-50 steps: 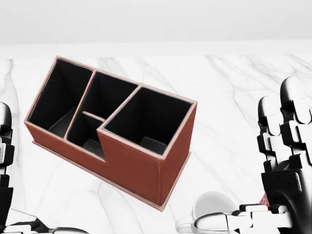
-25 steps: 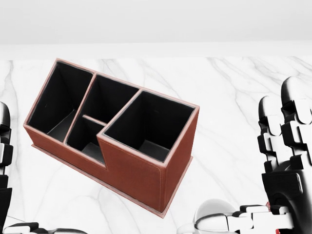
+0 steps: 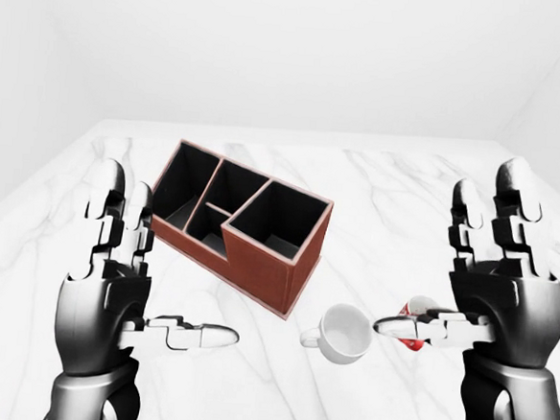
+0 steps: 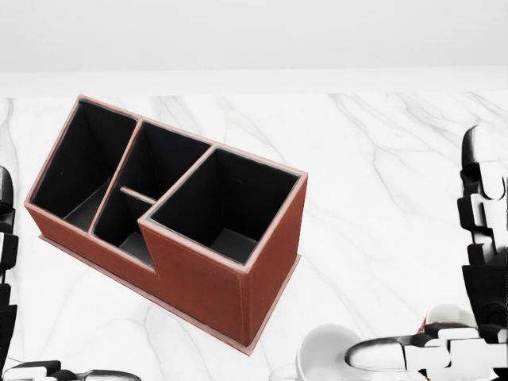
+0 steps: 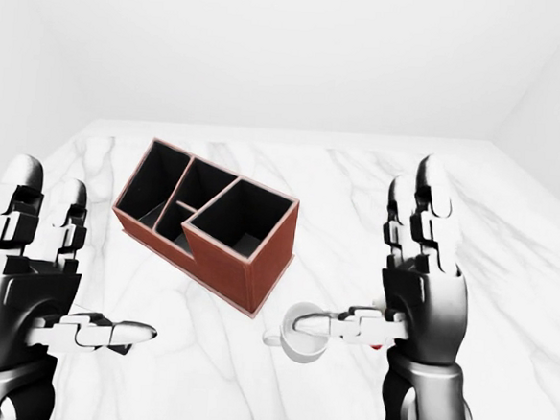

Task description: Pick up the red mug and place it to the right of the caddy.

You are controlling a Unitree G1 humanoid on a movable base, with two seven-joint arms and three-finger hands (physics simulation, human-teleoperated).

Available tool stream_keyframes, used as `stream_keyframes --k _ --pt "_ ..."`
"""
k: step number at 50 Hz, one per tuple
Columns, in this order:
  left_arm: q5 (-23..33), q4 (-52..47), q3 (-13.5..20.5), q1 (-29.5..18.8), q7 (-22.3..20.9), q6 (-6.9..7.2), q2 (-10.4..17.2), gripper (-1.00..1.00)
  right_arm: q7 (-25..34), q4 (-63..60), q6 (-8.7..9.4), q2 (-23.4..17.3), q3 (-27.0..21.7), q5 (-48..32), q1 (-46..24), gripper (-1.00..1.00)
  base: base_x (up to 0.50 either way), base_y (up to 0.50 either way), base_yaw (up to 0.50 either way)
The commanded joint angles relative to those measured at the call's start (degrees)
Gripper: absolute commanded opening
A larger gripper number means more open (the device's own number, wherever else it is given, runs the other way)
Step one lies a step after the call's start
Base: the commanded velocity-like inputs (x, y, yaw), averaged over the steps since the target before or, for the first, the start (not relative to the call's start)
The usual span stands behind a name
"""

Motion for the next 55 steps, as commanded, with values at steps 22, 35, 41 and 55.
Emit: stream_keyframes --k 22,35,41,55 --pt "-0.1 0.4 1.0 -0.7 -0.2 0.00 -0.1 1.00 6.1 -5.4 0.00 -18.4 -23.1 3.9 -27.1 1.00 0.00 0.00 0.00" --pt "-0.3 0.1 1.2 -0.8 -0.2 0.00 -0.1 1.00 10.6 -2.7 0.00 -23.8 -24.7 0.7 -30.3 1.00 0.00 0.00 0.00" --pt "0.1 0.7 0.9 -1.0 -0.1 0.00 -0.2 1.00 12.7 -1.8 0.00 -25.2 -26.7 -0.4 -30.0 1.00 0.00 0.00 0.00" --pt "0.1 0.4 0.8 -0.8 0.0 0.00 -0.1 1.00 21.9 4.1 0.00 -27.5 -22.1 -13.4 -28.8 1.00 0.00 0.00 0.00"
